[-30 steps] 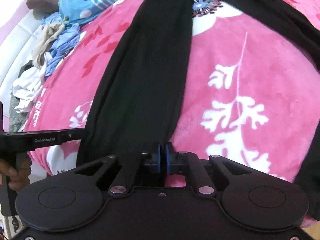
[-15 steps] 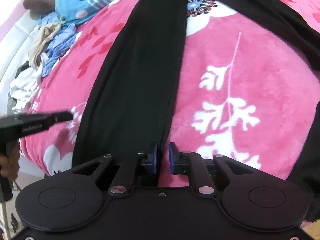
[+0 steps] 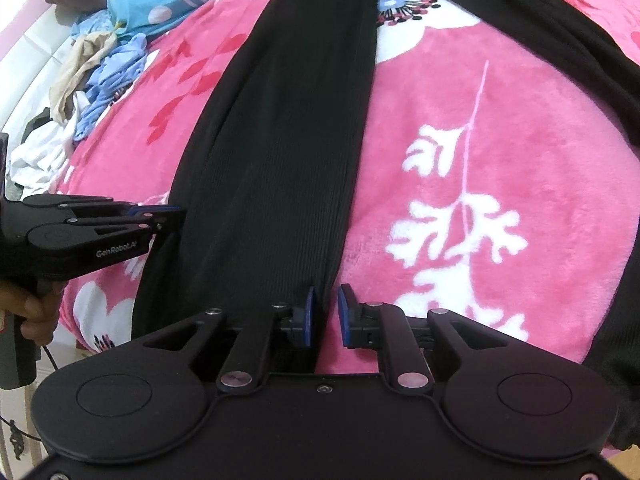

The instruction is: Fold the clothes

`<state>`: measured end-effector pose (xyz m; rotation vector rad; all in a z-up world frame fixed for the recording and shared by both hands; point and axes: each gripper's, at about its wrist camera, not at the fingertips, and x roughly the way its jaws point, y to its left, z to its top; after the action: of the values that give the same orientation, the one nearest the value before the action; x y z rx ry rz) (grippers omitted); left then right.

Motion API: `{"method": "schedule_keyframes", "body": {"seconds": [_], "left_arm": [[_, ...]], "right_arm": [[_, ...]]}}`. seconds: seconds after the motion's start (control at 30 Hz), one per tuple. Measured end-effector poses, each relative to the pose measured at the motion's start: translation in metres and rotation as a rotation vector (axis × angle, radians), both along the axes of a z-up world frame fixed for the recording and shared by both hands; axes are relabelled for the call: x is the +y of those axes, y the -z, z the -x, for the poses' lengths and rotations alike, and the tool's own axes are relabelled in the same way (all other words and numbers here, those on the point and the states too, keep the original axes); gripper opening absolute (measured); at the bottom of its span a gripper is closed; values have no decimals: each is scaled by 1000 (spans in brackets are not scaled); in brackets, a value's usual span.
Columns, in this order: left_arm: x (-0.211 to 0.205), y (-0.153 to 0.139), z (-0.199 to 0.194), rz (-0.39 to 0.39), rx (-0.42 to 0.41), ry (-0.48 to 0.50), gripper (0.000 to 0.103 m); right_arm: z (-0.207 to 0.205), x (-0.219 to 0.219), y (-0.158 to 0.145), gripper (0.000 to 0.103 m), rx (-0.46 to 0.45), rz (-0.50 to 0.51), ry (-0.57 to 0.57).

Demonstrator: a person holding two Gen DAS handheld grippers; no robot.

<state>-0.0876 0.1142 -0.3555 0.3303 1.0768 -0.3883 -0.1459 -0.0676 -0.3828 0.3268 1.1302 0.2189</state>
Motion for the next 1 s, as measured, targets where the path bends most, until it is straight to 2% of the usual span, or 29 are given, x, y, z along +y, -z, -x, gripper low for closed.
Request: {"method": "schedule_keyframes", "body": {"seconds": [0.17, 0.27, 0.37, 0.47, 0.6, 0.67, 0.8, 1.0], "left_arm": [[0, 2, -3, 10, 7, 4, 6], [0, 3, 1, 7, -16, 48, 1], [4, 0, 4, -1, -34, 48, 0], [26, -5, 0, -15, -26, -60, 0], [43, -5, -2, -20, -3, -138, 0], [39, -13, 0, -18, -11, -134, 0], [23, -26, 4, 43, 3, -135, 4], [-12, -4, 1, -43, 27, -155, 4]], "right_arm": [[-1, 3, -1, 14, 8, 15, 3], [-2, 5, -1, 14, 11, 26, 3], [-2, 6, -1, 14, 11, 36, 1], [-3, 4, 0, 14, 13, 30, -10], [-6, -1, 3, 14, 24, 11, -38], [-9, -3, 3, 14, 35, -1, -60], [-15, -8, 4, 14, 55, -27, -96], [-18, -16, 6, 14, 67, -68, -145]]}}
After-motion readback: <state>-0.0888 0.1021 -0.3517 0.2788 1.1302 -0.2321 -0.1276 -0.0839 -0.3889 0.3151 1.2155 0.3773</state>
